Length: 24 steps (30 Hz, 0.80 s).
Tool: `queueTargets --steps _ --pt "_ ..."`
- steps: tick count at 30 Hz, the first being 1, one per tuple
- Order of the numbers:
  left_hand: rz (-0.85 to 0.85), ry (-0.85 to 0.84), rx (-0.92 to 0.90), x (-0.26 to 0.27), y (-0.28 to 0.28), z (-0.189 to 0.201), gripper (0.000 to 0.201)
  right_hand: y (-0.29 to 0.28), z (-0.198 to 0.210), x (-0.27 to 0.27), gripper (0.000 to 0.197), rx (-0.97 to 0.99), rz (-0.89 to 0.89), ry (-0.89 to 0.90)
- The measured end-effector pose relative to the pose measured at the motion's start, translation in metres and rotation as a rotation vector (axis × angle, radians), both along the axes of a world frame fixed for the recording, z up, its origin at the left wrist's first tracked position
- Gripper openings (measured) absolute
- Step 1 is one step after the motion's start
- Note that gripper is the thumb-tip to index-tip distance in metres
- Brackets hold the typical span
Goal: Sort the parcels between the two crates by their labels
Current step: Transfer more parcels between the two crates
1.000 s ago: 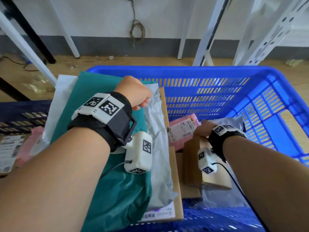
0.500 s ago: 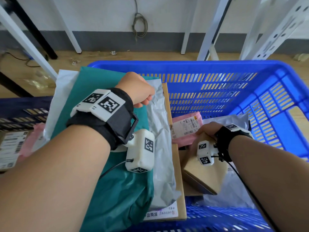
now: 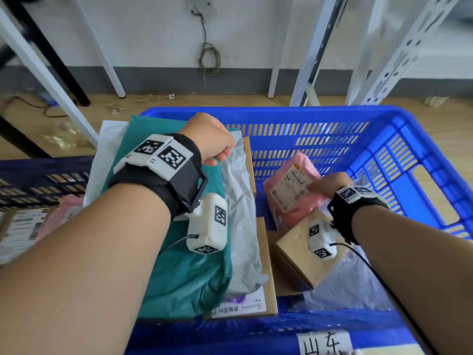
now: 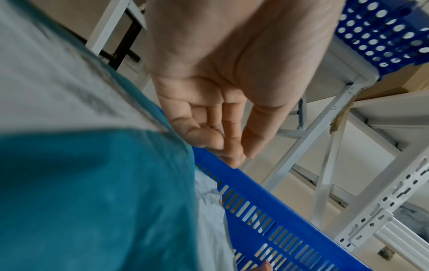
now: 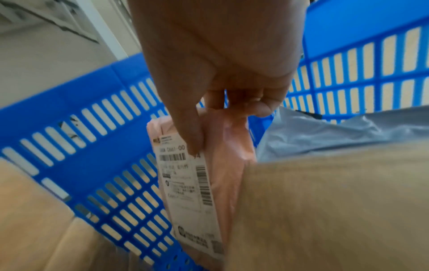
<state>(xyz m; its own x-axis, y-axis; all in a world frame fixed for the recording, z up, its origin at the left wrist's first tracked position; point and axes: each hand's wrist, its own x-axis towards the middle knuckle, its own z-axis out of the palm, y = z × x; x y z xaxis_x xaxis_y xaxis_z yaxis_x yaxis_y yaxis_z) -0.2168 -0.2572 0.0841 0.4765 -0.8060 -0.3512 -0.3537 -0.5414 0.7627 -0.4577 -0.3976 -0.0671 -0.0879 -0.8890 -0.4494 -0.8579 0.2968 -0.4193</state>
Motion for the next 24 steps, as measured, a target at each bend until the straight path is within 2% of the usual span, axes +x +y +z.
queueTargets --steps 4,7,9,11,17,22,24 --pt "-0.008 0.035 -0.031 -0.007 0.012 0.015 0.013 0.006 0.044 -0.008 0.021 -0.098 0.052 -0.087" --pt "0.004 0.106 -0.078 -0.013 0.026 0.027 0.011 0.012 0.08 -0.006 0.012 -0.163 -0.041 -0.372" --pt "0.001 0.141 -0.096 -0.02 0.035 0.036 0.006 0.021 0.103 -0.004 0.016 -0.189 -0.093 -0.57" --pt "0.002 0.166 -0.111 -0.026 0.042 0.044 0.012 0.033 0.127 -0.004 0.017 -0.245 -0.09 -0.681" --pt "0.026 0.28 -0.196 -0.024 0.072 0.057 0.008 0.069 0.18 -0.002 0.011 -0.355 -0.146 -0.954" --pt "0.078 0.308 -0.25 -0.016 0.091 0.057 0.004 0.094 0.196 0.01 0.022 -0.399 -0.167 -1.058" --pt "0.022 0.323 -0.236 -0.018 0.094 0.058 0.019 0.102 0.201 0.016 0.025 -0.396 -0.176 -1.076"
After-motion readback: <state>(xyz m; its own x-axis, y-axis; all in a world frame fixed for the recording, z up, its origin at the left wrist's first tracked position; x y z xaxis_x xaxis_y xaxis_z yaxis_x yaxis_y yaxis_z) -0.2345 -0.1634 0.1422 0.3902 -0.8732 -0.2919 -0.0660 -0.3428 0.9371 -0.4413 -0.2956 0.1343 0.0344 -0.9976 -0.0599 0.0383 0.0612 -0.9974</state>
